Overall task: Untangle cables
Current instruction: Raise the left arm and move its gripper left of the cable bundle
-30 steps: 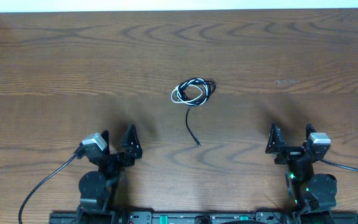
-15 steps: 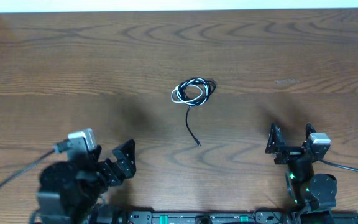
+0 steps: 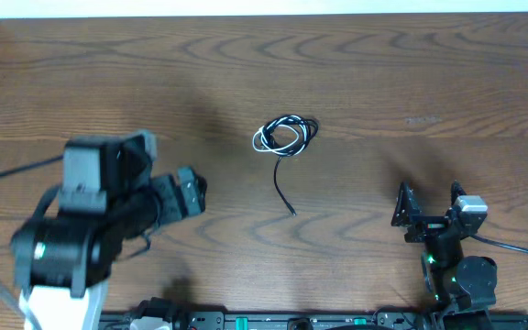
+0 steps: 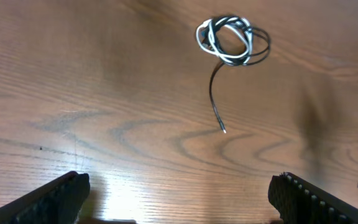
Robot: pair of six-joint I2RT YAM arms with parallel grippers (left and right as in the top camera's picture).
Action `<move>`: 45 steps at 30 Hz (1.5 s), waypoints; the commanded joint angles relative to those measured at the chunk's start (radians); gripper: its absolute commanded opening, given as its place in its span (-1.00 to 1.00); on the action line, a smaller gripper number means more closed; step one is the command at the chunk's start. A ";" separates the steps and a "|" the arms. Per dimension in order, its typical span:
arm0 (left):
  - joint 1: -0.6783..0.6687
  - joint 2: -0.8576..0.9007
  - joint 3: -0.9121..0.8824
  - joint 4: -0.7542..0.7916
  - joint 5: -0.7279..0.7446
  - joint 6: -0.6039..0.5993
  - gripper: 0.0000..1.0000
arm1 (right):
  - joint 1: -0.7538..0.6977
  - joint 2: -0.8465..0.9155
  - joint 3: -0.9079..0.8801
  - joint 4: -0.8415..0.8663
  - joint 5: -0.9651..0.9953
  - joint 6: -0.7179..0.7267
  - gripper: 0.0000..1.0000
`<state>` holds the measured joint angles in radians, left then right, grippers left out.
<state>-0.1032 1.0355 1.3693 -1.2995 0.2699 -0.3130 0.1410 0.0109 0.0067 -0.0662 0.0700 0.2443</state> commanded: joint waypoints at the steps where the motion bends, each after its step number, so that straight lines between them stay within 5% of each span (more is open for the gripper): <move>1: -0.005 0.071 0.013 -0.001 0.014 0.005 0.96 | 0.003 -0.006 -0.002 -0.005 -0.002 -0.006 0.98; 6: -0.005 0.182 0.011 -0.019 -0.005 0.006 0.96 | 0.003 -0.006 -0.002 -0.005 -0.002 -0.006 0.98; 7: -0.005 0.201 0.008 -0.014 -0.005 0.006 0.79 | 0.003 -0.006 -0.002 -0.005 -0.002 -0.006 0.98; 9: -0.005 0.261 -0.012 0.002 -0.015 0.006 0.04 | 0.003 -0.006 -0.002 -0.005 -0.002 -0.006 0.99; 10: -0.005 0.280 -0.018 0.005 -0.024 0.005 -0.74 | 0.003 -0.006 -0.001 -0.004 -0.002 -0.006 0.98; 11: -0.005 0.299 -0.023 0.006 -0.027 0.005 -0.85 | 0.003 -0.006 -0.001 -0.004 -0.002 -0.006 0.98; 23: -0.005 0.480 -0.116 0.084 -0.027 -0.006 -0.85 | 0.003 -0.006 -0.001 -0.004 -0.002 -0.006 0.98; 33: -0.005 0.484 -0.364 0.340 -0.027 -0.066 -0.85 | 0.003 -0.006 -0.001 -0.004 -0.002 -0.006 0.98; 45: -0.005 0.485 -0.371 0.402 -0.054 -0.066 -0.85 | 0.003 -0.006 -0.001 -0.004 -0.002 -0.006 0.99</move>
<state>-0.1066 1.5188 0.9947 -0.9047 0.2329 -0.3698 0.1410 0.0109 0.0067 -0.0662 0.0700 0.2443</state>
